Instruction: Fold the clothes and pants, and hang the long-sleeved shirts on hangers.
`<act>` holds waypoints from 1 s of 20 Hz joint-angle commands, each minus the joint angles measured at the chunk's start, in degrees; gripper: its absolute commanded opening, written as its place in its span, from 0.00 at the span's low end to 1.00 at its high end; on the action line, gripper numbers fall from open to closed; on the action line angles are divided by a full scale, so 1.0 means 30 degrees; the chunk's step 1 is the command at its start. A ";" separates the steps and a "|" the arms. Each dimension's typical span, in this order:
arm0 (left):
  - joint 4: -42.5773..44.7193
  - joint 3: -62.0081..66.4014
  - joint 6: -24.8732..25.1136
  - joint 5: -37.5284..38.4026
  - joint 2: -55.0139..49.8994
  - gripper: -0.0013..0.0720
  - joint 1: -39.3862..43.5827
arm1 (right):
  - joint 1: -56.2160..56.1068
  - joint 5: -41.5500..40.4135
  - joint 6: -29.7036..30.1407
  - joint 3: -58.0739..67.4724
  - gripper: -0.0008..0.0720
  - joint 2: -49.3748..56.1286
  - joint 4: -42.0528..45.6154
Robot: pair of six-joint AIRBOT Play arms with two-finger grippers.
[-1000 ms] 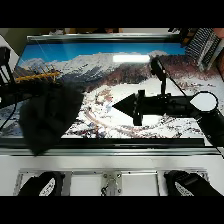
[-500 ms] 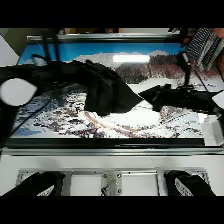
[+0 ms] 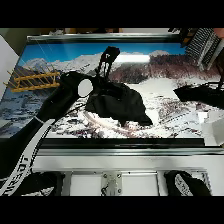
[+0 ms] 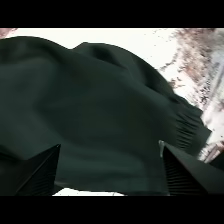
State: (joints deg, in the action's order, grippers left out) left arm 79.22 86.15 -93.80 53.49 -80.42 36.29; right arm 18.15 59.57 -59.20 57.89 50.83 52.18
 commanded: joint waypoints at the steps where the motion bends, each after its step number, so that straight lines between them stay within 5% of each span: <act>1: -0.0721 -0.0007 -0.0750 0.0714 -0.0474 0.97 -0.1785 | 0.0262 0.0015 -0.0423 -0.0015 0.98 0.0226 0.0393; 7: -0.6390 -0.3847 -0.0474 0.0000 -0.0969 0.97 -0.3432 | -0.0044 0.1392 -0.0612 -0.0051 0.98 0.2273 0.0211; 18: -0.7497 -0.2900 -0.2674 -0.1457 -0.6076 0.97 -0.4124 | -0.2076 0.1734 -0.1064 -0.0117 0.98 0.4626 0.0036; 20: -0.7482 -0.1931 -0.2667 -0.1392 -0.6783 0.90 -0.3716 | -0.2259 0.1705 -0.1056 -0.0488 0.98 0.4947 0.0044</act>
State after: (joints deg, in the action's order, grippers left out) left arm 57.82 77.38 -100.99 49.43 -97.56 24.56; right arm 12.51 64.73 -62.41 57.25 64.49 52.31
